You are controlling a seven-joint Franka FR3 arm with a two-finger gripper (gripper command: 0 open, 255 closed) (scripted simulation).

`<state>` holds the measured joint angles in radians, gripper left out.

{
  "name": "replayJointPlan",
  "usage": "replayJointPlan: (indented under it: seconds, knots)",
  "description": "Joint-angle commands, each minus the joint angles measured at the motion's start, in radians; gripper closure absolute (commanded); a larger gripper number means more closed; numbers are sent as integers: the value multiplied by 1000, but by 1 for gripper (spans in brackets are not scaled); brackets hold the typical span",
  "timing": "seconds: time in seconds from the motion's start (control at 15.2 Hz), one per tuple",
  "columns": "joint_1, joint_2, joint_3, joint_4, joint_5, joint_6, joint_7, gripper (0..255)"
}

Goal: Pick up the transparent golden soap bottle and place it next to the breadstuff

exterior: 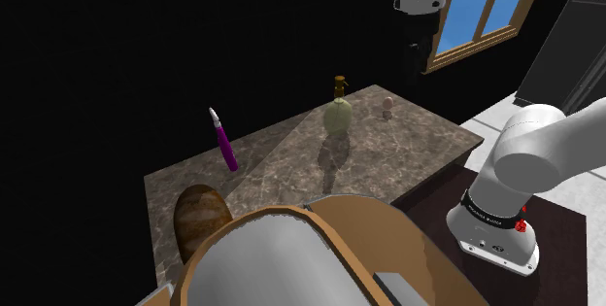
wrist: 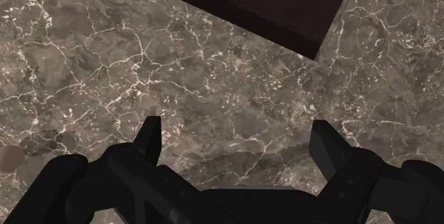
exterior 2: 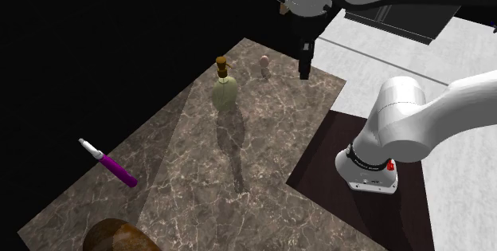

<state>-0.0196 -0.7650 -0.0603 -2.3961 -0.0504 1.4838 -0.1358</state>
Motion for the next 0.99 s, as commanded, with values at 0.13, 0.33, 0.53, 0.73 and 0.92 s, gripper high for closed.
replayJointPlan:
  seconds: [0.13,0.33,0.53,0.73,0.92]
  knots:
    - [-1,57,-10,6,-4,70,-5,0]
    - [-2,147,-24,25,-7,170,-13,0]
    - [-2,242,-38,56,-6,262,-21,0]
    - [-1,341,-51,99,-2,346,-31,0]
    - [0,441,-64,154,6,420,-43,0]
